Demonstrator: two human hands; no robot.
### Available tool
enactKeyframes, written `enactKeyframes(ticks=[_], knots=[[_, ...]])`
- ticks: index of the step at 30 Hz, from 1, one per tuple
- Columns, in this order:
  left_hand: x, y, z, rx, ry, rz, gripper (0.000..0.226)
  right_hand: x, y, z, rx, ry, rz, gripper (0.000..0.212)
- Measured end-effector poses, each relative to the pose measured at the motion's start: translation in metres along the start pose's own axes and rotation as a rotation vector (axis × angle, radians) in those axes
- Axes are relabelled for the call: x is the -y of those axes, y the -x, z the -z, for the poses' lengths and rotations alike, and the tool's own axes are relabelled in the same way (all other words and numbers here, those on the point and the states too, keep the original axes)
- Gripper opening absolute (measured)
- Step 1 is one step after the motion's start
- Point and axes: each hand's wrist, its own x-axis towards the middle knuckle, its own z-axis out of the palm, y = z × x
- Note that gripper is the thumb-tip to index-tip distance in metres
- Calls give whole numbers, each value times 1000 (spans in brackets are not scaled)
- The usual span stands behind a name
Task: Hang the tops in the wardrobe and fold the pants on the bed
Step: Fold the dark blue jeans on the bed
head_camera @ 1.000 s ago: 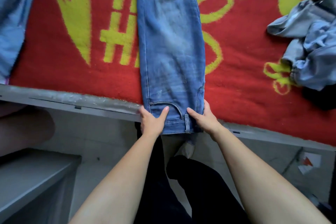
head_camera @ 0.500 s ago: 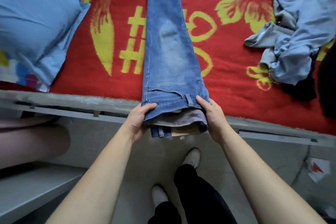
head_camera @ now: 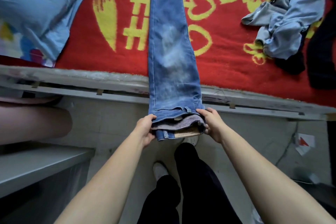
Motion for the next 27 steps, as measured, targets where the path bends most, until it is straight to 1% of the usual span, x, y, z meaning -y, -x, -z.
enactKeyframes(ticks=[1,2,4,5,7,9,10,11,12,13,14,15,17,18,19,20,22,23,25,27], knots=[[-8,-1,-2,11,-7,-40,41,8,0,-1,10,-16,18,53],[-18,-2,-4,19,-3,-86,45,21,0,-4,33,-48,34,38],[-46,-9,-13,75,23,-162,35,51,-3,-12,80,-120,36,11],[-63,-10,-18,140,64,-168,29,69,-6,-17,105,-151,30,7],[-96,-20,-28,226,143,-170,36,102,-19,-27,136,-242,17,17],[-118,-37,-38,245,123,-220,38,128,-42,-35,149,-314,31,29],[-123,-50,-42,205,68,-256,44,137,-53,-39,138,-311,59,34],[-126,-61,-47,153,-17,-304,53,142,-67,-41,114,-253,103,41],[-127,-72,-51,109,-154,-365,60,144,-80,-41,87,-134,168,45],[-126,-83,-54,88,-327,-440,65,143,-92,-41,62,45,258,51],[-124,-92,-54,69,-549,-530,69,140,-104,-39,44,299,385,55],[-121,-103,-53,37,-821,-607,72,137,-114,-35,31,603,533,59],[-115,-121,-47,-50,-1360,-713,78,127,-126,-27,-18,1195,798,65],[-112,-127,-45,-76,-1530,-742,81,123,-129,-24,-39,1420,926,68],[-109,-130,-44,-79,-1648,-760,84,118,-130,-23,-46,1592,1031,72],[-107,-133,-46,-67,-1744,-762,89,114,-129,-24,-35,1697,1092,74],[-104,-141,-52,-53,-1883,-724,102,104,-130,-29,16,1790,1088,81],[-104,-145,-56,-57,-1925,-692,112,101,-133,-32,30,1832,1034,91],[-106,-157,-65,-66,-1964,-629,133,97,-144,-39,13,1951,901,121],[-106,-170,-71,-76,-1996,-593,146,95,-160,-45,-31,2023,846,143]])
